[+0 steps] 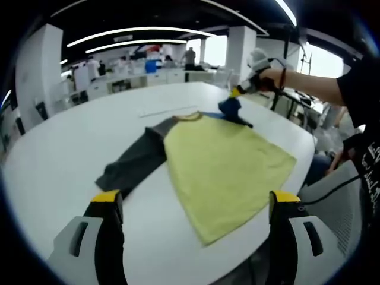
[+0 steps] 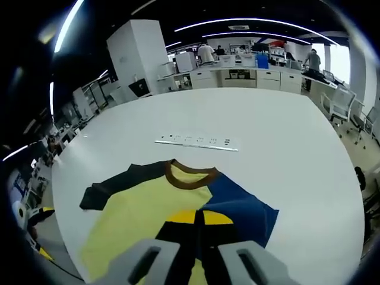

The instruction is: Fold the garment on the visible template until the final outline fits inside the template.

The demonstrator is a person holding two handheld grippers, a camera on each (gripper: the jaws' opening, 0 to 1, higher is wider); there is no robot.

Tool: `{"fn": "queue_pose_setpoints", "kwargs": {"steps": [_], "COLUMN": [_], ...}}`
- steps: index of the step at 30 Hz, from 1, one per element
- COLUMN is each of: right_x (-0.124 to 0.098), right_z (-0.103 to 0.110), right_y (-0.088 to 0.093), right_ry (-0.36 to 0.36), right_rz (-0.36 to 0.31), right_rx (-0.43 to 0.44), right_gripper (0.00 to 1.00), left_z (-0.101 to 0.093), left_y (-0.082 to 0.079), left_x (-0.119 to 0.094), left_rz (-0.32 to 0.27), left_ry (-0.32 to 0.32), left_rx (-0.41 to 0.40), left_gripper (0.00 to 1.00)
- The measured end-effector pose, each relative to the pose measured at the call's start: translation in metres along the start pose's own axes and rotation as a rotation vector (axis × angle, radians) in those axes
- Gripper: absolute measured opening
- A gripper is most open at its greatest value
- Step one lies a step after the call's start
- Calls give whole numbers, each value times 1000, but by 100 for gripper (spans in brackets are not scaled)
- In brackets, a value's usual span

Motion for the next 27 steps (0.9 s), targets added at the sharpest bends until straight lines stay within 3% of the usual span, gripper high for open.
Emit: {"fn": "queue_pose_setpoints", "kwargs": {"steps": [27], "right_x": [34], "right_z": [56], "right_y": [15], "right_ry": [-65], "right_rz": [43], "right_rx": [-82], "right_gripper": [0], "left_z": [13], "left_y": [9], "left_x": [-3], "left_rz": [-8], "left_ry": [10], "left_rx": [-5], "left_gripper": [99]}}
Point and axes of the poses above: the point that each gripper's makers call its tool centre point, and the gripper's own axes: x roughly forward along the fingers, z roughly to its left, y roughly out of its underside, the point moved 10 cm from there along -x, roughly backward along the fingers, and after that the axes turned 15 degrees about x, right-handed, at the moved point
